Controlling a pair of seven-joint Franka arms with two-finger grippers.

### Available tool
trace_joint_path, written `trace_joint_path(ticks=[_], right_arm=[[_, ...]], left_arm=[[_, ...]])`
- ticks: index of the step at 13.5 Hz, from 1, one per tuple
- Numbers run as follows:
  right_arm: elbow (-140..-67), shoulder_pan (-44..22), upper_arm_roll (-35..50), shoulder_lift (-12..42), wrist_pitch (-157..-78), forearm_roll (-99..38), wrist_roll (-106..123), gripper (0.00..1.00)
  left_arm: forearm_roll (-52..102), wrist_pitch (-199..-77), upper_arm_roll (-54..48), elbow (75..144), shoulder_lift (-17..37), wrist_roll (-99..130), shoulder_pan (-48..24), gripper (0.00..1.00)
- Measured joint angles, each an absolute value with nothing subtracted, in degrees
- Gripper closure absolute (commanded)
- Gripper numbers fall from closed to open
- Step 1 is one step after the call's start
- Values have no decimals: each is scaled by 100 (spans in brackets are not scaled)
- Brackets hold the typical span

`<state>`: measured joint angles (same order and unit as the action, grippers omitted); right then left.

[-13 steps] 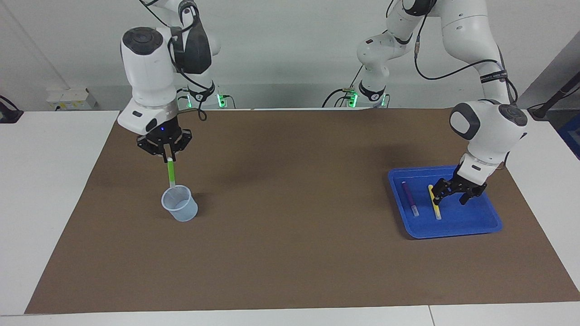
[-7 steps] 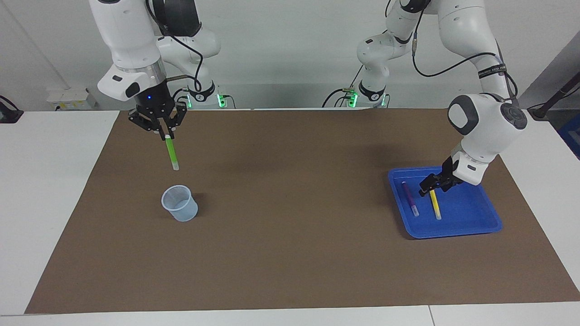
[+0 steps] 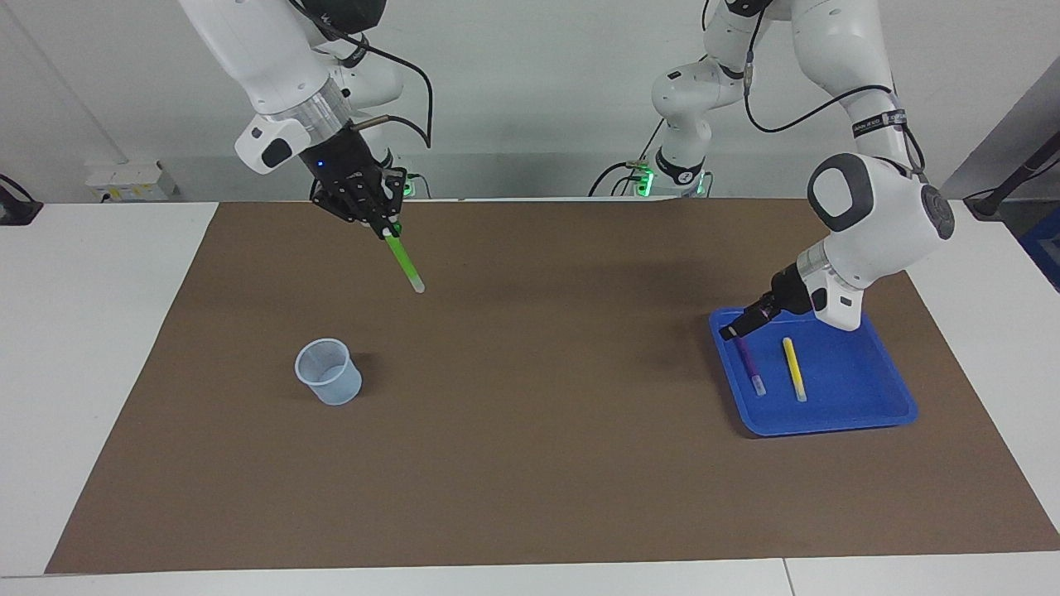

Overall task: Right arm passes pens to left for tray arrangement
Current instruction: 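Carry the green pen toward the left gripper while it approaches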

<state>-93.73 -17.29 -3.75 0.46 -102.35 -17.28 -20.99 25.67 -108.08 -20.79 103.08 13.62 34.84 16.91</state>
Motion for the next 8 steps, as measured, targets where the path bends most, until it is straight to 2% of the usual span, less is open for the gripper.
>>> trace_joint_path(ticks=[5, 8], right_arm=[[-9450, -2106, -364, 422, -10962, -2676, -3583, 99], [-9453, -2378, -362, 586, -11435, -3047, -4482, 99]], left_arm=[[3426, -10570, -2281, 10230, 1359, 4972, 1676, 0], [3819, -10571, -2486, 10162, 1354, 5946, 1623, 8]])
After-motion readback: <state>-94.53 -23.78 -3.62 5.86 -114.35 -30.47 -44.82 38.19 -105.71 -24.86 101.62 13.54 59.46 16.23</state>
